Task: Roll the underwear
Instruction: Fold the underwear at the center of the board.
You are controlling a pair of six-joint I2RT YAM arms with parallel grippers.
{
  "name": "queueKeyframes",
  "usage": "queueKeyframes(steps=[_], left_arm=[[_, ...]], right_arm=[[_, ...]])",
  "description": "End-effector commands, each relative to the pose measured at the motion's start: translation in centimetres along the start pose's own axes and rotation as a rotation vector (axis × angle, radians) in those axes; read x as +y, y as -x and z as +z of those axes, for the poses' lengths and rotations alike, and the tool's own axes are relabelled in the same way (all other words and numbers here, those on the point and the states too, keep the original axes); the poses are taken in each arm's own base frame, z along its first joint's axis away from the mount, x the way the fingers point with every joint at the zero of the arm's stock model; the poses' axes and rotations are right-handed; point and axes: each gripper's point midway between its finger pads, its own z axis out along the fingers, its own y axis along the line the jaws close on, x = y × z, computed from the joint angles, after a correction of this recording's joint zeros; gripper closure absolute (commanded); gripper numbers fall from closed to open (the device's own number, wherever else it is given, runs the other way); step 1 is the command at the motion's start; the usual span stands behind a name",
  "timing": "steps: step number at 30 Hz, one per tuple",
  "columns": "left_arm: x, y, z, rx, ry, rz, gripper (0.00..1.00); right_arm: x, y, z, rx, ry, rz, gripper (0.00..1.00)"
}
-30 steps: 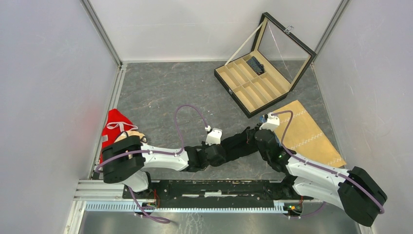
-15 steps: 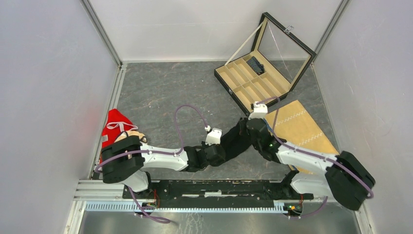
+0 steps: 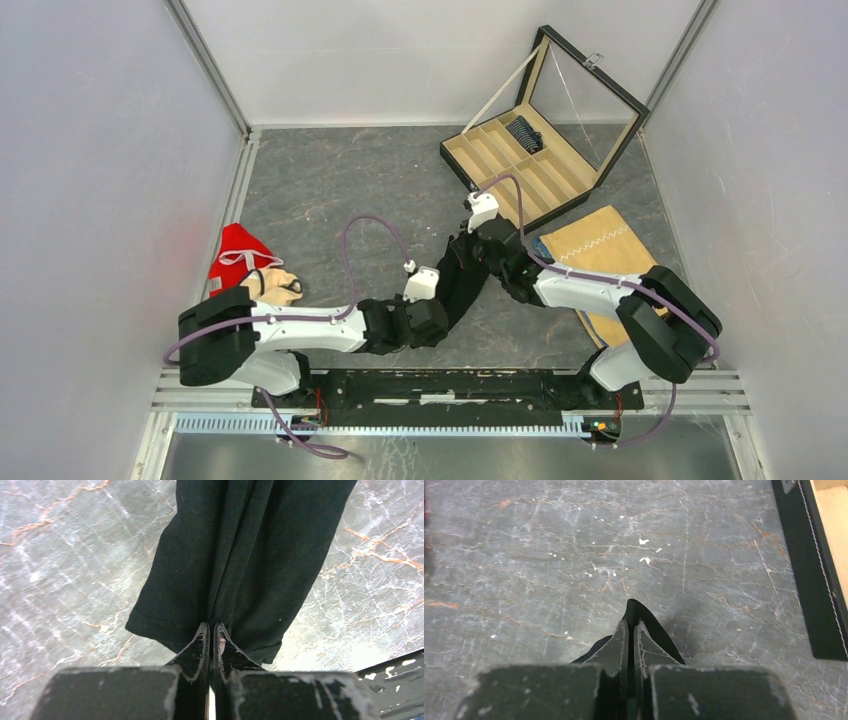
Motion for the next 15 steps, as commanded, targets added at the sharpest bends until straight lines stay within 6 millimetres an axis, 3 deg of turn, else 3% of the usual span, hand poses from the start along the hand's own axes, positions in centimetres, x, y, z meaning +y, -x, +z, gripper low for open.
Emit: queueKeyframes(steps=[1, 15], left_arm=[[2.0, -0.4, -1.6, 0.047, 0.105, 0.034, 0.98], [1.5, 4.3, -4.7, -0.046, 0.103, 0.025, 0.96]], right_arm=[[1.7, 6.1, 0.5, -0.153, 0.061, -0.013, 1.0], [0.3, 6.2, -1.0, -0.11, -0.029, 0.042, 1.0]])
